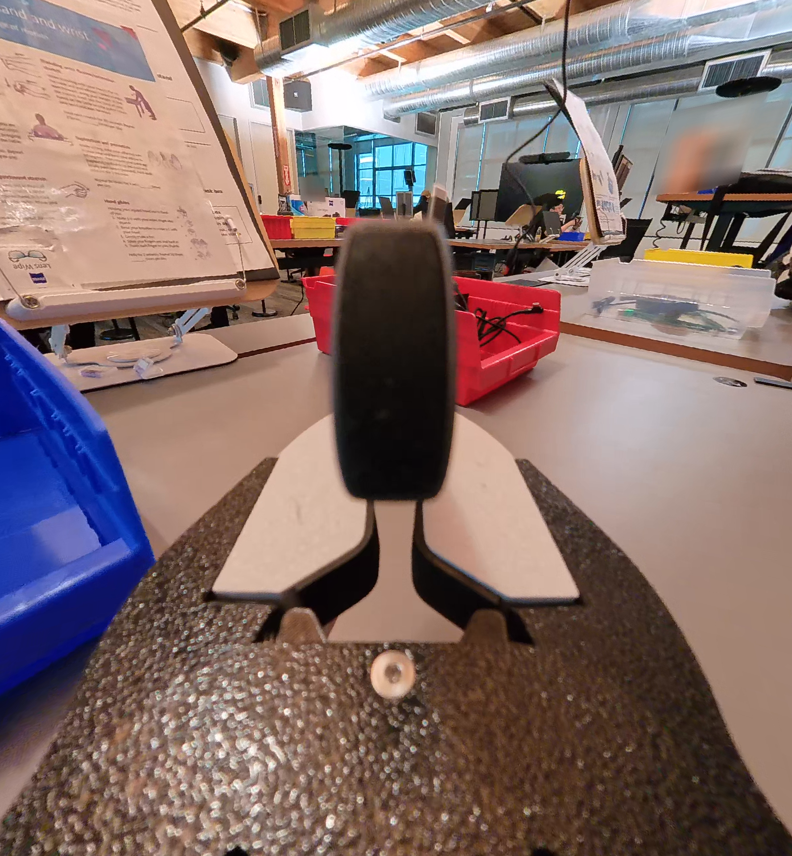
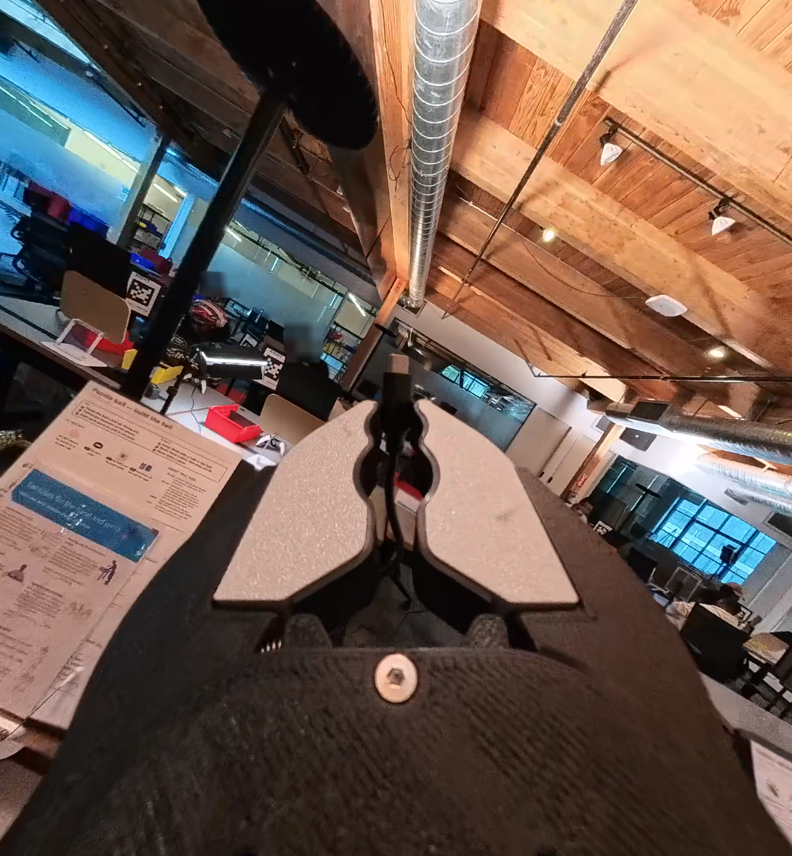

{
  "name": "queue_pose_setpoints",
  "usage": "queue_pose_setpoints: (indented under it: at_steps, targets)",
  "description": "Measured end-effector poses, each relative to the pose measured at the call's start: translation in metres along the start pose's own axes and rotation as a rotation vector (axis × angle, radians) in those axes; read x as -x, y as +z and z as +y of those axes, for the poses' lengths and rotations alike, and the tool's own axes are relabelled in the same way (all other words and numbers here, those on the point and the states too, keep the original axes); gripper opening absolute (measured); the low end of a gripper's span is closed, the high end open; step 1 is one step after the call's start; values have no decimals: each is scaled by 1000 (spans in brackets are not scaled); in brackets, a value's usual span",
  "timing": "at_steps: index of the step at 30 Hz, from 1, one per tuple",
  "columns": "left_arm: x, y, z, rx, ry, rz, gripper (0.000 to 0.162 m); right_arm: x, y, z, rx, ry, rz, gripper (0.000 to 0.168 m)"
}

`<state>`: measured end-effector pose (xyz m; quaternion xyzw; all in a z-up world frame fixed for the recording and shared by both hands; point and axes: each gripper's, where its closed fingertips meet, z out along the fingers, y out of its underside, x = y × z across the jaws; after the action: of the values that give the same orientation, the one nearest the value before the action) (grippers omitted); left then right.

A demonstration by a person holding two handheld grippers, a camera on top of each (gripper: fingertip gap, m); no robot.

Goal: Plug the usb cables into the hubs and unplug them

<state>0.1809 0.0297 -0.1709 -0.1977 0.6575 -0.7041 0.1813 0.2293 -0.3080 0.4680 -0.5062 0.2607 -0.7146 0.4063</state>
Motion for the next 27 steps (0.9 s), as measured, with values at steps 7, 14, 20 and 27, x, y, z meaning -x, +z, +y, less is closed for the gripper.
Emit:
queue_pose_setpoints:
  at_steps: [7, 14, 20, 27]
  targets:
    - [2, 0, -3, -27, -10, -3, 12, 29, 7, 56, 88, 5, -66, 12]
    - [-3, -2, -6, -51, 31, 1, 12, 182, -31, 257, 357, 18, -366, 12]
    - [-6, -6, -9, -78, 43, 13, 12, 308, -122, 406, 649, -8, -710, 12]
    - [-9, -5, -8, -76, 66, 21, 12, 356, -191, 520, 1006, -125, -885, 36]
